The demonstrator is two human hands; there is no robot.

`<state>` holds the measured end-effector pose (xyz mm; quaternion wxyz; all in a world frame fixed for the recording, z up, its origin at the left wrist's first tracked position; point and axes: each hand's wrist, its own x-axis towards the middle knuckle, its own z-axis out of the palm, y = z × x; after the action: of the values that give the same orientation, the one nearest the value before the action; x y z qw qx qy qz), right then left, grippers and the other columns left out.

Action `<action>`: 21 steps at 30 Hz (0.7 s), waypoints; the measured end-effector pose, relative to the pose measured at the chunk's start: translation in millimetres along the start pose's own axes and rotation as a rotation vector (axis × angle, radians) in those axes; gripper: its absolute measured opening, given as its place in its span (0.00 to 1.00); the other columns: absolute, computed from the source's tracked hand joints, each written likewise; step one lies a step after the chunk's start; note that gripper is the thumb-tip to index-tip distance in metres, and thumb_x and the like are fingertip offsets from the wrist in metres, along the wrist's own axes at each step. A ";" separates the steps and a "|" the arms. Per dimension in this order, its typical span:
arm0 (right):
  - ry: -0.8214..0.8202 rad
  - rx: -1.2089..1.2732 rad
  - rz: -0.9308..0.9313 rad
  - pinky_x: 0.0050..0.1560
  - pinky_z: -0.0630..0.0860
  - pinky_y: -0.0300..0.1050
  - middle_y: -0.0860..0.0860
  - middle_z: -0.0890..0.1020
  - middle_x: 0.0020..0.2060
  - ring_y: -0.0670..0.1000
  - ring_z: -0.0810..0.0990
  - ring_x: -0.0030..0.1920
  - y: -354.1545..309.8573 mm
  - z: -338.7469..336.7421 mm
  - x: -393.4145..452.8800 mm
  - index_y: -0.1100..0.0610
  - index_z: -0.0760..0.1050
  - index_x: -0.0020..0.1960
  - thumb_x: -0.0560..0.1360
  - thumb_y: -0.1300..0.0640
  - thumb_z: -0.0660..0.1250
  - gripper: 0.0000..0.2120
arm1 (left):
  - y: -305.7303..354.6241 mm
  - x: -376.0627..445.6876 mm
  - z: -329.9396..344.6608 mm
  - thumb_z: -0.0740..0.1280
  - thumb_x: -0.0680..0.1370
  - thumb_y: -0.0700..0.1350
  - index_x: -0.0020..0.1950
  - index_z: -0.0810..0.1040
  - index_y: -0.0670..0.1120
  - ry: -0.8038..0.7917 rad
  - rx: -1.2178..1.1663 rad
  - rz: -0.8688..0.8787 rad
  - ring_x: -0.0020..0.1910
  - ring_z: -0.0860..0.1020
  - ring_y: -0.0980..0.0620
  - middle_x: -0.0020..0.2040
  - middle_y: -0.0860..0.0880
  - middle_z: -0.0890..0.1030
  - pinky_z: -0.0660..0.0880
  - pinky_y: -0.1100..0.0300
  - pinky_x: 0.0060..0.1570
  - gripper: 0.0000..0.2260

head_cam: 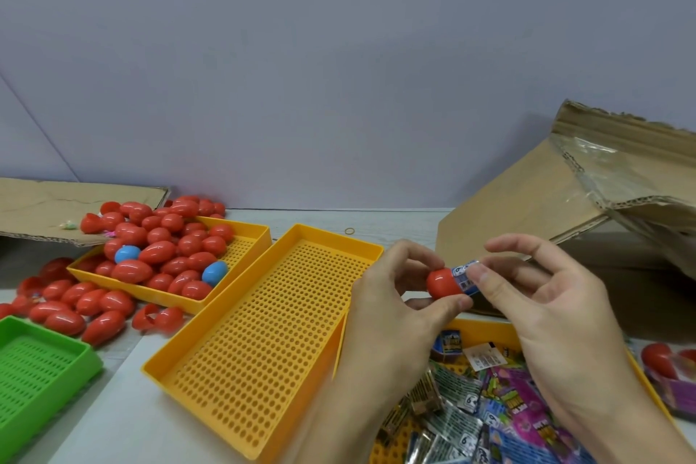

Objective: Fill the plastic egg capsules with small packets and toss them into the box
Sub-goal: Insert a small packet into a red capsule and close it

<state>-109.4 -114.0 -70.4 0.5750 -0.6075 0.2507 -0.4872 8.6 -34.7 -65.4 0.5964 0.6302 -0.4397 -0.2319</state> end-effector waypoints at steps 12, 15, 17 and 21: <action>-0.015 -0.041 -0.037 0.41 0.82 0.40 0.50 0.87 0.41 0.48 0.86 0.43 -0.5 1.2 -1.5 0.44 0.81 0.47 0.61 0.48 0.75 0.14 | -0.1 -1.0 -0.6 0.79 0.70 0.39 0.47 0.78 0.50 0.019 0.038 0.051 0.44 0.83 0.56 0.43 0.50 0.82 0.81 0.62 0.44 0.13; -0.011 -0.068 -0.064 0.41 0.82 0.39 0.50 0.87 0.41 0.48 0.86 0.43 -0.2 2.2 -1.3 0.45 0.81 0.47 0.62 0.49 0.75 0.14 | -1.1 -1.4 0.5 0.78 0.70 0.38 0.51 0.79 0.52 0.003 -0.012 0.062 0.46 0.83 0.55 0.45 0.50 0.83 0.82 0.60 0.45 0.15; -0.006 -0.073 -0.075 0.41 0.82 0.40 0.50 0.87 0.41 0.49 0.86 0.43 0.6 2.7 -1.3 0.46 0.81 0.48 0.63 0.49 0.75 0.13 | -1.2 -2.1 1.9 0.77 0.72 0.40 0.53 0.80 0.51 -0.012 -0.036 0.081 0.48 0.83 0.54 0.46 0.51 0.83 0.82 0.59 0.46 0.13; 0.004 -0.085 -0.089 0.42 0.82 0.41 0.50 0.87 0.41 0.49 0.86 0.42 1.6 1.8 -1.1 0.46 0.80 0.48 0.64 0.49 0.74 0.13 | 0.3 -2.9 3.8 0.71 0.77 0.41 0.54 0.82 0.50 -0.043 -0.019 0.135 0.49 0.82 0.56 0.46 0.51 0.83 0.79 0.68 0.44 0.07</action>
<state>-107.8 -112.6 -72.1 0.5260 -0.6407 0.2450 -0.5028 3.9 -34.3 -66.5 0.6071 0.5883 -0.4916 -0.2090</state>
